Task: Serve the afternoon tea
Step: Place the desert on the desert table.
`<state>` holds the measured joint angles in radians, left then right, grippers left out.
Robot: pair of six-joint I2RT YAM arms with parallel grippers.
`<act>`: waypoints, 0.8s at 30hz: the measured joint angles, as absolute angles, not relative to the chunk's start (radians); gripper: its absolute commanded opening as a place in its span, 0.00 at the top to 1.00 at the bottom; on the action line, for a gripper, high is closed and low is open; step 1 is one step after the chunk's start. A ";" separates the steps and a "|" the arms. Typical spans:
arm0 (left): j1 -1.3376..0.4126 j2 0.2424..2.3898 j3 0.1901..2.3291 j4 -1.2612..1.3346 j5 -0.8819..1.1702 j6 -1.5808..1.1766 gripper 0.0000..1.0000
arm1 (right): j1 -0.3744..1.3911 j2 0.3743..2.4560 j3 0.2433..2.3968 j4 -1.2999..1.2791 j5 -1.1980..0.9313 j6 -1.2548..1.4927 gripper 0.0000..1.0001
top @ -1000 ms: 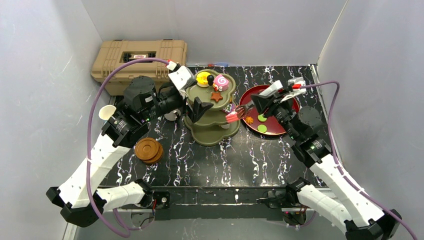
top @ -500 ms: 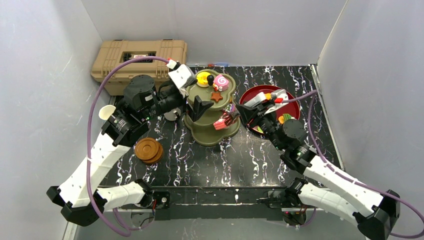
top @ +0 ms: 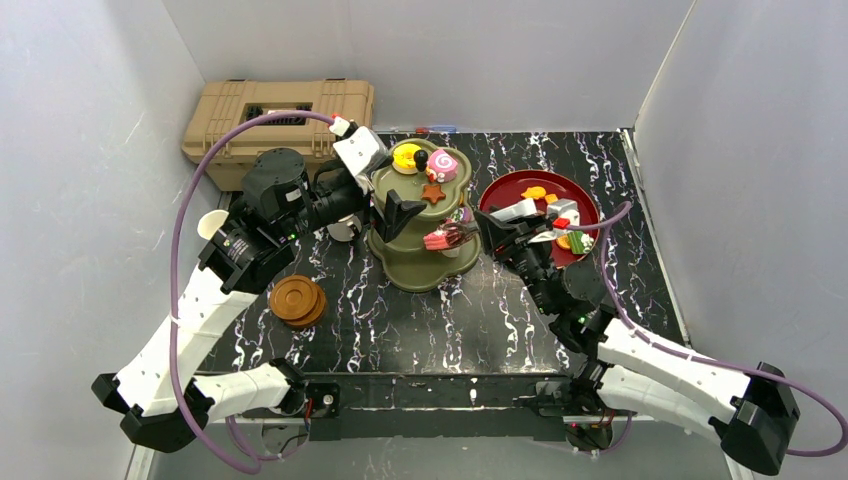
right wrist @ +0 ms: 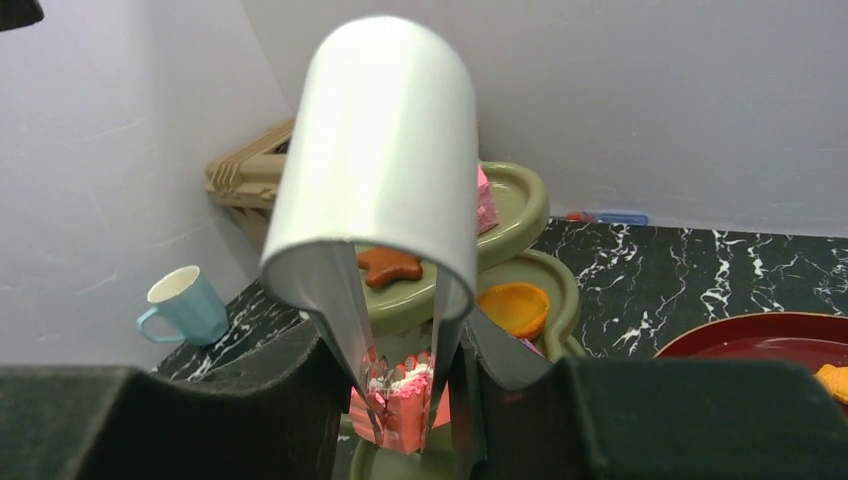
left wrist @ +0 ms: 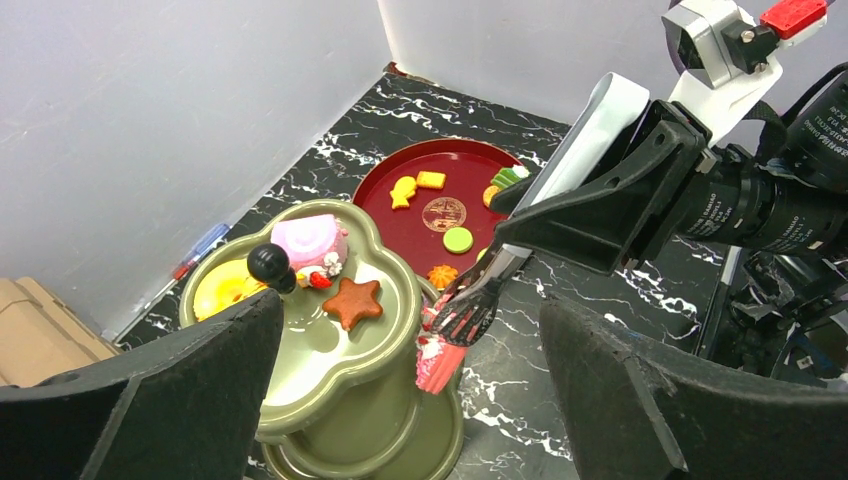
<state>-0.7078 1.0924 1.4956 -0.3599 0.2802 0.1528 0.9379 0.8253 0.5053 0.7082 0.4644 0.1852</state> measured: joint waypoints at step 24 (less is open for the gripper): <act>-0.708 1.092 1.507 -0.371 0.281 0.144 0.02 | 1.014 1.028 0.442 1.055 0.606 0.155 0.99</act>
